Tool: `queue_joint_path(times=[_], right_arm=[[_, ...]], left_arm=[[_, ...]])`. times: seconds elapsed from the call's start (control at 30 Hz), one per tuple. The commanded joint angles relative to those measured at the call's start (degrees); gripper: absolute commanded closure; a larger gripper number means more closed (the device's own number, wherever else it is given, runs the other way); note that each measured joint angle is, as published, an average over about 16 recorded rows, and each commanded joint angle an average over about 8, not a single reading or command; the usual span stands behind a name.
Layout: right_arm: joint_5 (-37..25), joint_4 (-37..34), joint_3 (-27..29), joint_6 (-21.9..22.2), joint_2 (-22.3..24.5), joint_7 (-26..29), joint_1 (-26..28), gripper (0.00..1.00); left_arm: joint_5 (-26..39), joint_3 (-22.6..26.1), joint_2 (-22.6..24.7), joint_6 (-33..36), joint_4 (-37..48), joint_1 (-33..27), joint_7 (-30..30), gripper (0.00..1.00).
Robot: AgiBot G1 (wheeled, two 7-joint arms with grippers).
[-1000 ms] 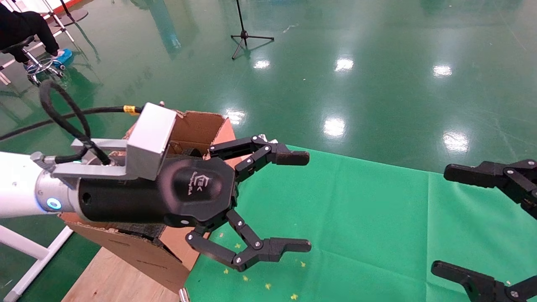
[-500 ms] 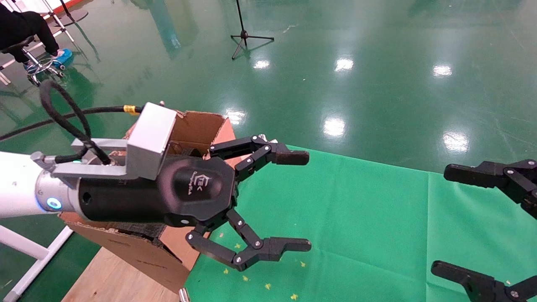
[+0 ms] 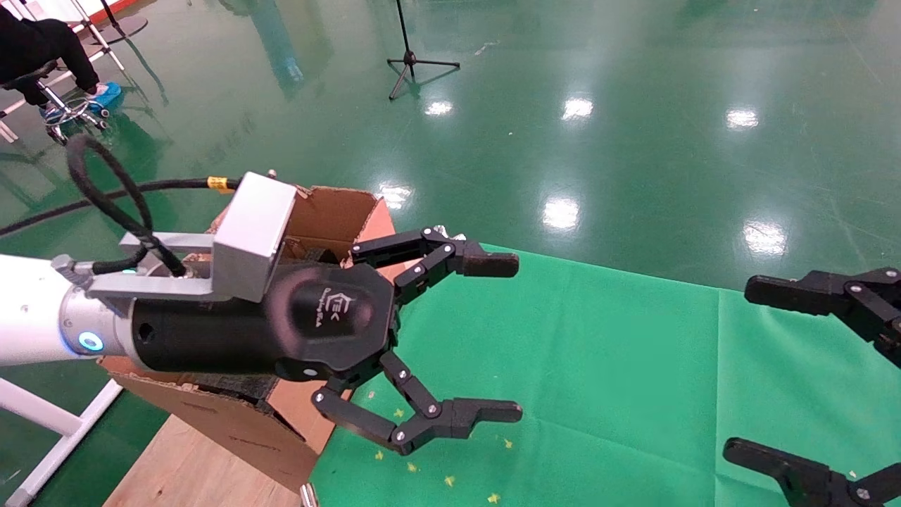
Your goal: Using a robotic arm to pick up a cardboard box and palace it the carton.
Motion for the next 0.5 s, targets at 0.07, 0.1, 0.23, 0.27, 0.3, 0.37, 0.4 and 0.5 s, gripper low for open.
queue_joint_path(times=[0.07,0.1,0.23,0.27,0.3,0.37,0.4,0.5], right_arm=[[0.0,0.0,0.0,0.0,0.0,0.0,0.0,0.0],[0.0,0.0,0.0,0.0,0.0,0.0,0.0,0.0],[0.0,0.0,0.0,0.0,0.0,0.0,0.0,0.0],[0.0,0.0,0.0,0.0,0.0,0.0,0.0,0.0],[0.0,0.0,0.0,0.0,0.0,0.0,0.0,0.0],[0.0,0.0,0.0,0.0,0.0,0.0,0.0,0.0],[0.0,0.0,0.0,0.0,0.0,0.0,0.0,0.0],[0.0,0.0,0.0,0.0,0.0,0.0,0.0,0.0]], left_arm=[[0.0,0.0,0.0,0.0,0.0,0.0,0.0,0.0],[0.0,0.0,0.0,0.0,0.0,0.0,0.0,0.0],[0.0,0.0,0.0,0.0,0.0,0.0,0.0,0.0],[0.0,0.0,0.0,0.0,0.0,0.0,0.0,0.0],[0.0,0.0,0.0,0.0,0.0,0.0,0.0,0.0],[0.0,0.0,0.0,0.0,0.0,0.0,0.0,0.0],[0.0,0.0,0.0,0.0,0.0,0.0,0.0,0.0],[0.01,0.0,0.0,0.0,0.0,0.0,0.0,0.0]])
